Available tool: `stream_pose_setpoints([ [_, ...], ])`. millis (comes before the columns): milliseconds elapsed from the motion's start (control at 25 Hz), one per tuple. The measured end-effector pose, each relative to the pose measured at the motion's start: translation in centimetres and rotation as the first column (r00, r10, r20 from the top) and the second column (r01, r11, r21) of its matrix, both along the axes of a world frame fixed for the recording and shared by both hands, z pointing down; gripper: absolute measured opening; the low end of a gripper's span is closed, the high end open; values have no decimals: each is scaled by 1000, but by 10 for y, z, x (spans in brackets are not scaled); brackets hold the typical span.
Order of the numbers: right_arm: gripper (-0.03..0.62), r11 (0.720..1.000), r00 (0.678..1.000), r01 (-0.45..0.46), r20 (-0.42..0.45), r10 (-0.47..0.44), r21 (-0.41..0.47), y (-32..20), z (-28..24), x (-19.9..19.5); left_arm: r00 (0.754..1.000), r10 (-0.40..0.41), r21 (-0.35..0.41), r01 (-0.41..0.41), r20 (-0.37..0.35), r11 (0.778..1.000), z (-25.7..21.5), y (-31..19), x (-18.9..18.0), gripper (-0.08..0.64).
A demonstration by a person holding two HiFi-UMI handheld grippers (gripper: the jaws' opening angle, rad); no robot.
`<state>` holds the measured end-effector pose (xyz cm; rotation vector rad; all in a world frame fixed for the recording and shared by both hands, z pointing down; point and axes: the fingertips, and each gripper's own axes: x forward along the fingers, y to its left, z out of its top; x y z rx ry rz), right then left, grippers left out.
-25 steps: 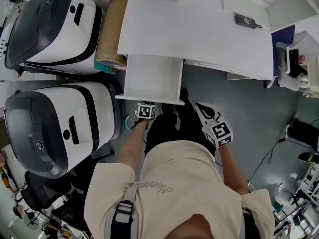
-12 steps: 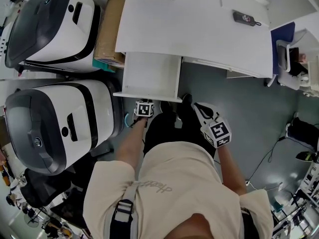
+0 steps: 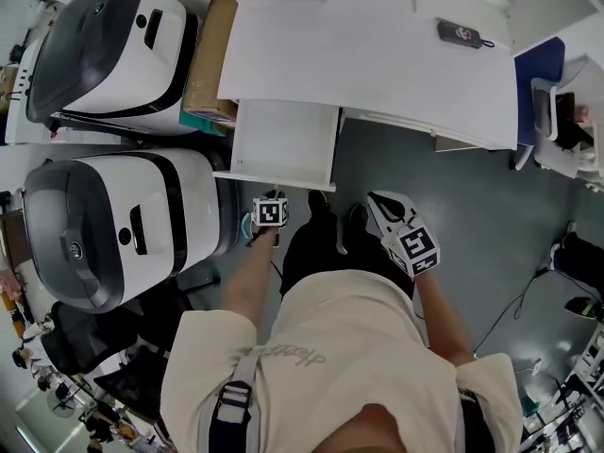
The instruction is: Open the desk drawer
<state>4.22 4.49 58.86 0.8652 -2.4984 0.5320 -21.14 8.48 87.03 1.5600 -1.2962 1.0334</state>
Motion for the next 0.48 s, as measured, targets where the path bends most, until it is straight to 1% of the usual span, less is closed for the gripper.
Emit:
stream_pose_setpoints([
  [120, 2, 999, 999, 33, 12, -33, -5, 10, -1, 21, 1000, -19, 13, 19, 2, 1000, -12, 15, 19, 81],
  [240, 2, 998, 998, 59, 12, -59, -8, 15, 2, 40, 1000, -20, 49, 21, -10, 999, -29, 18, 40, 81],
  [400, 2, 997, 997, 82, 17, -82, -5, 22, 3, 57, 999, -1, 125, 5, -39, 992, -63, 16, 65, 80],
  [480, 2, 995, 995, 100, 16, -100, 1, 26, 3, 63, 999, 24, 179, -16, -41, 984, -83, 12, 77, 80],
])
